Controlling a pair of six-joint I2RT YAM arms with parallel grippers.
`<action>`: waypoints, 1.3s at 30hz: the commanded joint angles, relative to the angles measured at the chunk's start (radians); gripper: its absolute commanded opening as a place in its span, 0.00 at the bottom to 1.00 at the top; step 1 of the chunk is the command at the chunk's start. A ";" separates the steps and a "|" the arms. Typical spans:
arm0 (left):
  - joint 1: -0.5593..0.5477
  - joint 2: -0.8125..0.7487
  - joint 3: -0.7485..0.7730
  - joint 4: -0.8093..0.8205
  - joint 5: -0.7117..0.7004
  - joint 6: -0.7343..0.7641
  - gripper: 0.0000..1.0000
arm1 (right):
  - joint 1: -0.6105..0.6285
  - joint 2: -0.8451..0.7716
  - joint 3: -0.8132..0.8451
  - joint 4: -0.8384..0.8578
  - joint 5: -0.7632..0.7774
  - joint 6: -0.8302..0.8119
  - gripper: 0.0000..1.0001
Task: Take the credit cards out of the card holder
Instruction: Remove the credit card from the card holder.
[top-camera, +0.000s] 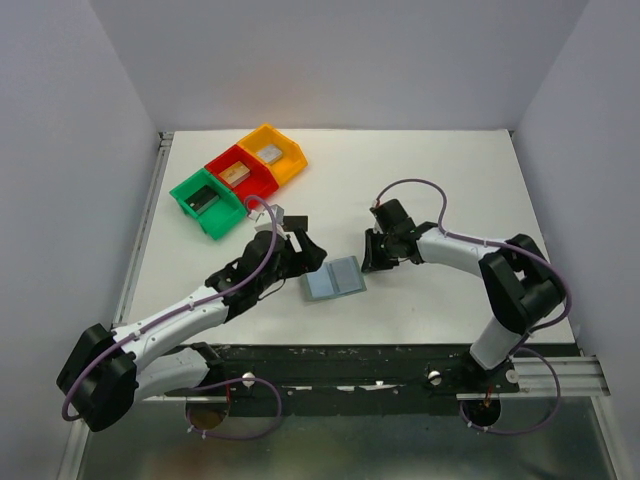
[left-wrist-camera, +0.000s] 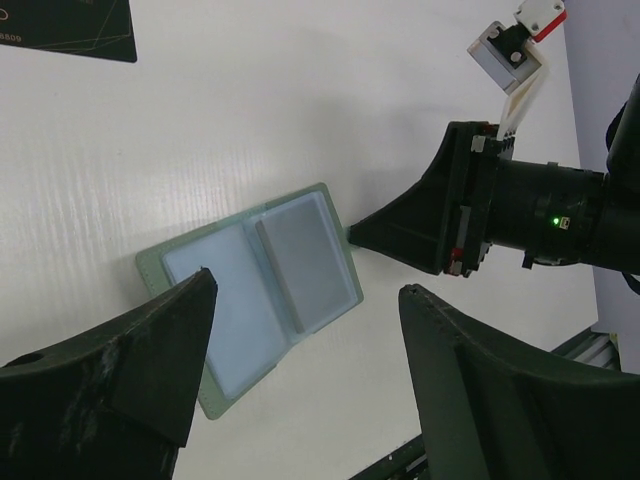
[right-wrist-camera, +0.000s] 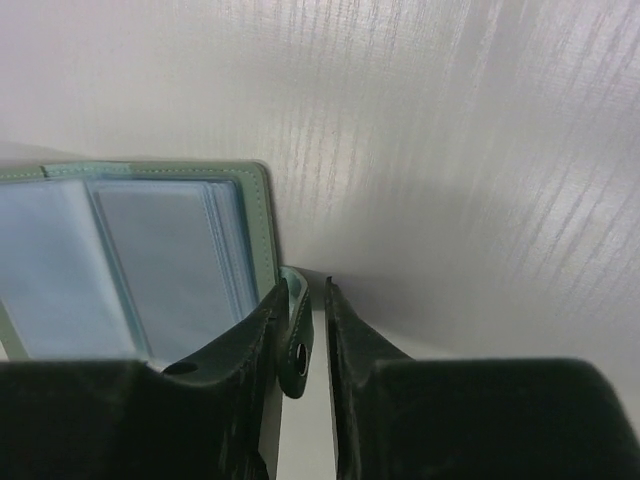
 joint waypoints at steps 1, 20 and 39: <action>-0.011 0.006 0.005 0.026 -0.029 0.000 0.86 | -0.005 0.017 0.005 0.021 -0.045 0.011 0.23; -0.018 0.132 0.038 0.142 0.136 0.063 0.94 | -0.004 -0.380 -0.151 0.009 -0.269 -0.047 0.00; -0.018 0.356 0.133 0.183 0.354 0.162 0.60 | -0.004 -0.365 -0.214 0.083 -0.243 -0.035 0.00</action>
